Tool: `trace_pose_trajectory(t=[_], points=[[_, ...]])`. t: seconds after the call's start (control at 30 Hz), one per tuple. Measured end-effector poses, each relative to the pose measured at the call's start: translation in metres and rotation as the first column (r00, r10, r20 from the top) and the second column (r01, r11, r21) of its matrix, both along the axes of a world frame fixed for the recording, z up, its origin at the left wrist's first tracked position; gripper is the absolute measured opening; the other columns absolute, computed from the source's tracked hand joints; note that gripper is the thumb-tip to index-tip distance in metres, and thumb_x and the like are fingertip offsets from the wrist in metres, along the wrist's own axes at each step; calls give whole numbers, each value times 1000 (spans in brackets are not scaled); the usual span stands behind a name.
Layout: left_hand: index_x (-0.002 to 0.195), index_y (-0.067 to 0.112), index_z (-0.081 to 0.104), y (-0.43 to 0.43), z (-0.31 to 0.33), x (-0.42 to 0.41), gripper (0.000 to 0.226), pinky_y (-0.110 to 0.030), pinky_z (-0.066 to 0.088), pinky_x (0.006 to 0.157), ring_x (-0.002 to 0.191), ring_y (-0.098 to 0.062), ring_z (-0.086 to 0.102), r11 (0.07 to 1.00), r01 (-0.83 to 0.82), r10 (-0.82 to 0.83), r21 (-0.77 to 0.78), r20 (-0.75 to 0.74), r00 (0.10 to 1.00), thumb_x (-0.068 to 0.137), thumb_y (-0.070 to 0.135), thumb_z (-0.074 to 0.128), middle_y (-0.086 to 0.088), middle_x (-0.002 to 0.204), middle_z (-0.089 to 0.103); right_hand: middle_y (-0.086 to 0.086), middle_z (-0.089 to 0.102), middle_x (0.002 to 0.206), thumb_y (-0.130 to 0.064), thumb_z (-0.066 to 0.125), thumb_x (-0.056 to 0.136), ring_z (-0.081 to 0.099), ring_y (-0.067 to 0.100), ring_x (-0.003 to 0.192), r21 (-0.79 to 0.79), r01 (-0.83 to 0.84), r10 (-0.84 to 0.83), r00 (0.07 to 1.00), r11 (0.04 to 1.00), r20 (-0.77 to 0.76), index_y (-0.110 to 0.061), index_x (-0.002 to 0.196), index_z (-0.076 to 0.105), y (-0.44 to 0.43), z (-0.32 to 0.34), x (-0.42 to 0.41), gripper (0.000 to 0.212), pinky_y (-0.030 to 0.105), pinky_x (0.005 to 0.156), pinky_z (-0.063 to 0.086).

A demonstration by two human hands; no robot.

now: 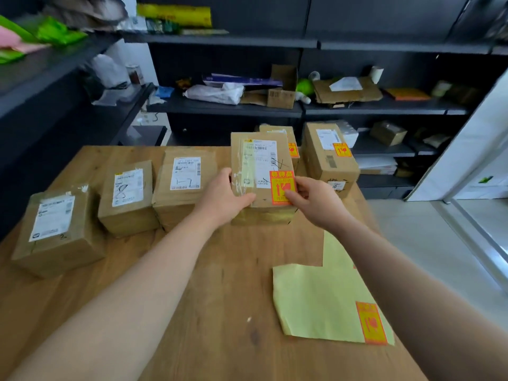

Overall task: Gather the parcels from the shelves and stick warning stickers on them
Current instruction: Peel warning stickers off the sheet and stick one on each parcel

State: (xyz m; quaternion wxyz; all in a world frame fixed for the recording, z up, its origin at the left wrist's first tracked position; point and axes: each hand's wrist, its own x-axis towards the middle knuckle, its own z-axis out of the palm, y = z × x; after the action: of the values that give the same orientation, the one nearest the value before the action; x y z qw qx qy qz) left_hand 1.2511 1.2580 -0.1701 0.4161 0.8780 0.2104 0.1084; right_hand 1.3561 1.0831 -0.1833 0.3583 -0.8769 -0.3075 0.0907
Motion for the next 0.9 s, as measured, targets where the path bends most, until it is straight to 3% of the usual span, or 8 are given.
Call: trace_pose_trajectory(t=[0.17, 0.4, 0.63, 0.7, 0.8, 0.9], points=[[126, 17, 49, 46, 23, 73, 53, -13, 34, 60, 96, -6, 50, 998, -58, 57, 25, 31, 998, 81, 26, 75, 1, 124, 58, -8, 68, 106, -34, 55, 95, 63, 8, 94, 19, -52, 52, 998, 998, 26, -21, 117, 63, 50, 25, 80, 27, 24, 79, 50], [118, 17, 55, 119, 20, 153, 47, -15, 38, 59, 92, -11, 56, 988, -126, 125, 85, 17, 992, 78, 26, 77, 1, 116, 62, -4, 69, 109, -34, 56, 95, 63, 13, 99, -21, -103, 104, 994, 994, 29, -21, 123, 61, 130, 20, 169, 31, 33, 89, 53], [117, 16, 56, 174, -15, 214, 46, -13, 35, 57, 91, -10, 54, 993, -86, 91, 75, -60, 994, 77, 27, 77, 2, 115, 63, -3, 70, 98, -35, 53, 95, 63, 16, 83, -82, -75, 75, 997, 994, -7, -21, 111, 64, 182, -18, 226, 24, 34, 72, 55], [117, 16, 56, 186, -30, 229, 47, -13, 36, 57, 92, -11, 54, 996, -67, 72, 65, -88, 993, 77, 27, 77, 2, 115, 63, -2, 69, 100, -37, 52, 95, 63, 17, 85, -110, -51, 46, 998, 993, -39, -18, 111, 63, 192, -33, 236, 27, 36, 75, 56], [116, 17, 56, 203, -54, 246, 48, -18, 44, 63, 94, -11, 58, 997, -30, 38, 65, -132, 991, 75, 28, 79, 3, 115, 64, 0, 68, 101, -38, 53, 94, 63, 18, 89, -165, -16, 7, 999, 986, -53, -17, 112, 63, 207, -54, 247, 29, 41, 81, 55], [115, 18, 59, 219, -72, 255, 50, -29, 54, 77, 97, -14, 63, 996, 8, 9, 84, -204, 979, 73, 31, 80, 3, 114, 66, 1, 68, 98, -36, 53, 95, 62, 19, 86, -211, -16, 1, 998, 977, -69, -16, 109, 63, 217, -69, 253, 26, 37, 77, 54]])
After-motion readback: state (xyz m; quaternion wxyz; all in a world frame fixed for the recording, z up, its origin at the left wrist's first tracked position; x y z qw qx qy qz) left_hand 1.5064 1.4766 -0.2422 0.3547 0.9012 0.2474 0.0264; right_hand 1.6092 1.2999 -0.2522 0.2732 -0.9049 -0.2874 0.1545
